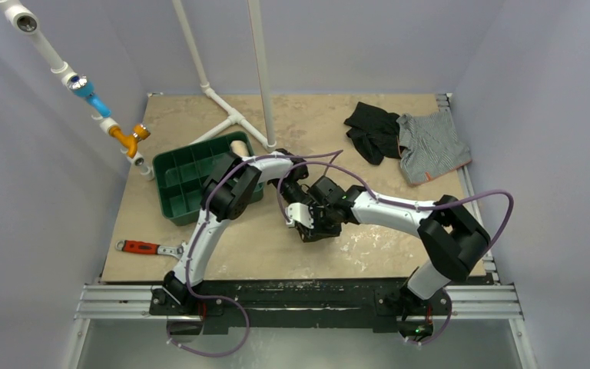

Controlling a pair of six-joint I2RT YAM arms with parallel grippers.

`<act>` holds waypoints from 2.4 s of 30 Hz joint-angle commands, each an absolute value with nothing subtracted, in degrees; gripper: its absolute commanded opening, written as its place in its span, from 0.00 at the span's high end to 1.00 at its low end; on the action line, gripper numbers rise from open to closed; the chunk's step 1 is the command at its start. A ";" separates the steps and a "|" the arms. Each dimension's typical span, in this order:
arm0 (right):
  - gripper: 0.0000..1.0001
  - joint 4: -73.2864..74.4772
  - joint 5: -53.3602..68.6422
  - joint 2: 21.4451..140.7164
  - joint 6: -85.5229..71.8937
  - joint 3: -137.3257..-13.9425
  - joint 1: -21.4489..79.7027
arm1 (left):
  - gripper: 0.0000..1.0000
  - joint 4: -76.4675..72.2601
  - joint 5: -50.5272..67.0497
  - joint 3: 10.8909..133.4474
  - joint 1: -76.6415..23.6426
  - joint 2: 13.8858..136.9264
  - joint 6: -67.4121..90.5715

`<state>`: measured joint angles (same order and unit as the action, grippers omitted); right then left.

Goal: Roll the underwear
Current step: Roll the underwear to the center of the board.

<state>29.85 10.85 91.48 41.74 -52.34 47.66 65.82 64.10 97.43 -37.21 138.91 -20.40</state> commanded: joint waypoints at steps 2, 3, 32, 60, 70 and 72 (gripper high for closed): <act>1.00 36.38 17.33 93.07 38.15 -50.49 48.52 | 0.56 65.85 57.13 98.46 -36.34 138.69 -20.03; 1.00 36.91 17.50 92.97 37.76 -50.45 48.52 | 0.52 65.86 56.87 98.30 -35.94 138.05 -19.85; 1.00 40.49 20.47 96.60 34.39 -50.92 45.44 | 0.40 63.82 42.59 86.87 -26.10 120.47 -18.05; 1.00 67.74 31.35 130.45 48.43 -87.36 35.94 | 0.40 62.20 46.66 67.44 -24.52 103.20 -29.49; 1.00 71.73 34.30 140.37 50.35 -95.37 35.23 | 0.40 61.25 47.82 67.59 -28.17 99.15 -30.91; 1.00 72.01 34.66 141.69 50.25 -96.12 34.87 | 0.40 59.08 46.67 66.93 -30.39 97.66 -29.94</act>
<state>82.50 39.59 133.12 57.41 -95.24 35.53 61.87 41.47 67.53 -23.68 104.31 -22.37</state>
